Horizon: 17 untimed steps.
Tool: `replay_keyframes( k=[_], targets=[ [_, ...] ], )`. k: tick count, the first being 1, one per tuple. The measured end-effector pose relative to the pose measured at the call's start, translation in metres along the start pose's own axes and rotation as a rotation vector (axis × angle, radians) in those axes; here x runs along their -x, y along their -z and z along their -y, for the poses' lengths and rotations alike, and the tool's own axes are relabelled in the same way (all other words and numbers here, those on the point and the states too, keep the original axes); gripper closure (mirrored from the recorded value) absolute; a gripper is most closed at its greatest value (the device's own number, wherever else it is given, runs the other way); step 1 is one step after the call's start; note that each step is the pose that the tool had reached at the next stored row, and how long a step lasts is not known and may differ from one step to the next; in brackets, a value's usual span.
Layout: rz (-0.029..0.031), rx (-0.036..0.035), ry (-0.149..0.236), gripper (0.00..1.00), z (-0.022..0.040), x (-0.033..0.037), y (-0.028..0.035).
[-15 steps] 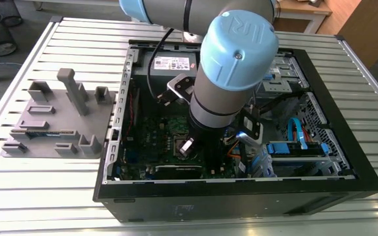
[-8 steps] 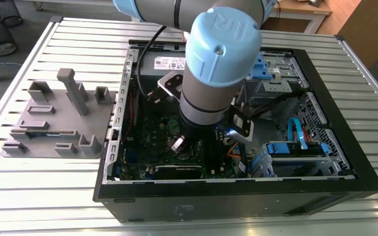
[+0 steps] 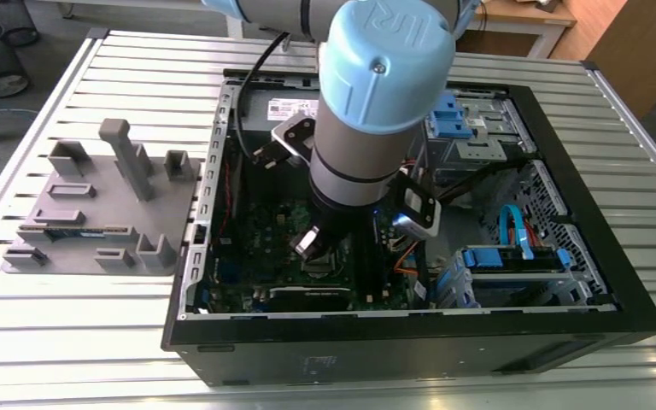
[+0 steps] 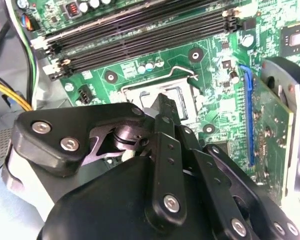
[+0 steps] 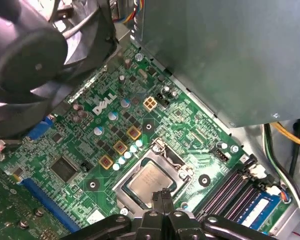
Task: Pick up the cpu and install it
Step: 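Install the first cpu locking lever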
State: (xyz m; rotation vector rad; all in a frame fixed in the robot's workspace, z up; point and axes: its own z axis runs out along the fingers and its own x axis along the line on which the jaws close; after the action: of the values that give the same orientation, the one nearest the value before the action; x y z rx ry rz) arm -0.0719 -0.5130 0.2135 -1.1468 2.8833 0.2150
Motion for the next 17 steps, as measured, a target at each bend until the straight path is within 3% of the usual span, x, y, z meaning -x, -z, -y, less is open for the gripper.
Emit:
replay_keyframes(
  k=[6, 11, 17],
  targets=[
    [0.0017, -0.0022, 0.000, 0.89, -0.0059, -0.0038, 0.0003],
    [0.0020, -0.0023, 0.001, 0.89, -0.0073, -0.0028, 0.0108],
    [0.0016, -0.0029, 0.001, 0.89, -0.0074, -0.0027, 0.0111]
  ],
)
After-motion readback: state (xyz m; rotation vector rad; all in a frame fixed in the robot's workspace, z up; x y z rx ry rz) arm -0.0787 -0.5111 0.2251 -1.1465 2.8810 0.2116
